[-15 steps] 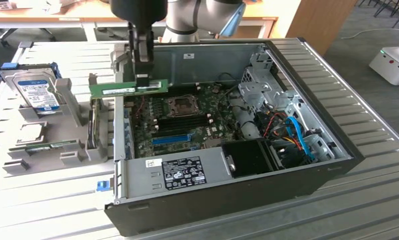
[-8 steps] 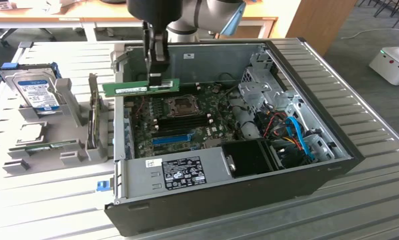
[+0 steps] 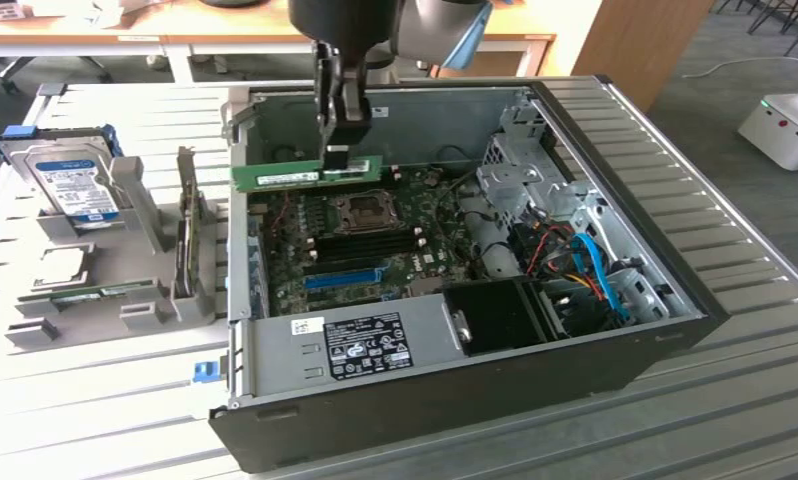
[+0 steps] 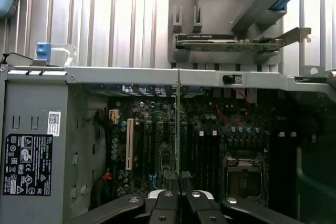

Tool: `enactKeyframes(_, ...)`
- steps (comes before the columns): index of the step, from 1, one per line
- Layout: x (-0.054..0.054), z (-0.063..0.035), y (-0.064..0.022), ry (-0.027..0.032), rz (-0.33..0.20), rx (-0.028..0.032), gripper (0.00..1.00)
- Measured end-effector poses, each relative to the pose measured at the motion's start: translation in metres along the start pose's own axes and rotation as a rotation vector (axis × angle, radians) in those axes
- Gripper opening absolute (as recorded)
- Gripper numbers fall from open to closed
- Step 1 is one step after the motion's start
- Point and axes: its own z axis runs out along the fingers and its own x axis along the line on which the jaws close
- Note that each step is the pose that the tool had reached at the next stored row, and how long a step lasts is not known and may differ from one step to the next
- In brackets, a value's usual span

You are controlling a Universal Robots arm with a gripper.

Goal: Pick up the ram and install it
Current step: 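Pick up the ram and move it above insertion slot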

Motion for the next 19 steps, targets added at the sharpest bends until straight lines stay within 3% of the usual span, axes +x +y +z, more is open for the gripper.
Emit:
enactKeyframes(16,0.0,-0.0023,-0.041,0.0001,0.0,0.0,0.12)
enactKeyframes(19,0.0,-0.0025,-0.0439,0.0001,0.0,-0.0001,0.12)
